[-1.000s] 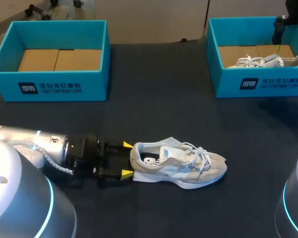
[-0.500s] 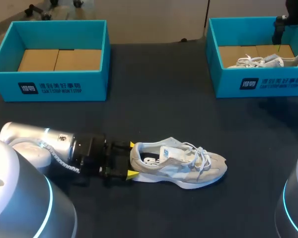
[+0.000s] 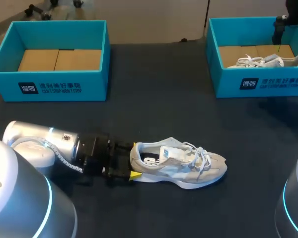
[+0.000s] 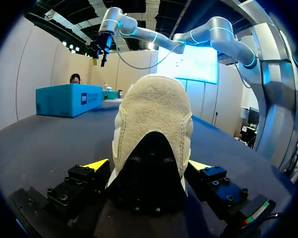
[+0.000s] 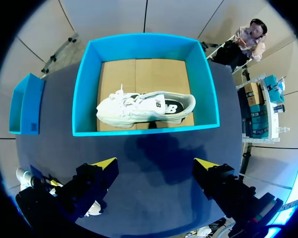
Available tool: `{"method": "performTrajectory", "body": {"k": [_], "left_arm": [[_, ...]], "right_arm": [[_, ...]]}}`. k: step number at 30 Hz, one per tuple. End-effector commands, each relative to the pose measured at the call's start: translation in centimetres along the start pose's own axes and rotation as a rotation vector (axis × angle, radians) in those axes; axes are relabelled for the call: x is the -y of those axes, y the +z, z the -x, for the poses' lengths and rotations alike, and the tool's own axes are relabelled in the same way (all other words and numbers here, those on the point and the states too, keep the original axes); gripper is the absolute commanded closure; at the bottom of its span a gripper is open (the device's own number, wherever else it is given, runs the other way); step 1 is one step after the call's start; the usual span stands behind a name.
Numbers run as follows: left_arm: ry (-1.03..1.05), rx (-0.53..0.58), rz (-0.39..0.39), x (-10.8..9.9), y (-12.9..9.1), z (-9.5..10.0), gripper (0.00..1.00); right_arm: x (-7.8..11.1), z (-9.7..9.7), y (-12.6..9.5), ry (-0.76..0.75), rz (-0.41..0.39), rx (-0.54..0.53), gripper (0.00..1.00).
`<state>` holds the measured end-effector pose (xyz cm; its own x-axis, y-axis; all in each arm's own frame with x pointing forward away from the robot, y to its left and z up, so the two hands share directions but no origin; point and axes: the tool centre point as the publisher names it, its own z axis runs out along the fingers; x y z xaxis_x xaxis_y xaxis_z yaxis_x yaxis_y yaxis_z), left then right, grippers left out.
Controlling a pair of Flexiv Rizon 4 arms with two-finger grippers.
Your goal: Take the shoe out of the shoebox, open the shoe tongue, remove and reinsert the insole, then place the shoe into the shoebox
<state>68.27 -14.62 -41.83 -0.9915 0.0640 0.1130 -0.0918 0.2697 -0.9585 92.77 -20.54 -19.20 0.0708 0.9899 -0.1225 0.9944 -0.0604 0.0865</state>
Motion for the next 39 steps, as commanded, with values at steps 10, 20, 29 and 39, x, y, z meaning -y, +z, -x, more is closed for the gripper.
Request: {"method": "performTrajectory", "body": {"k": [10, 20, 29, 39], "left_arm": [[-0.003, 0.001, -0.008, 0.4, 0.5, -0.2, 0.00], [-0.004, -0.007, -0.010, 0.5, 1.2, -0.7, 0.00], [-0.010, 0.012, -0.015, 0.5, 1.9, -0.3, 0.00], [-0.015, 0.015, -0.018, 0.4, 2.3, -0.1, 0.00]], "right_arm": [[0.0, 0.0, 0.0, 0.001, 0.001, 0.000, 0.00], [0.0, 0.0, 0.0, 0.001, 0.001, 0.000, 0.00], [0.0, 0.0, 0.0, 0.001, 0.001, 0.000, 0.00], [0.0, 0.0, 0.0, 0.001, 0.001, 0.000, 0.00]]}}
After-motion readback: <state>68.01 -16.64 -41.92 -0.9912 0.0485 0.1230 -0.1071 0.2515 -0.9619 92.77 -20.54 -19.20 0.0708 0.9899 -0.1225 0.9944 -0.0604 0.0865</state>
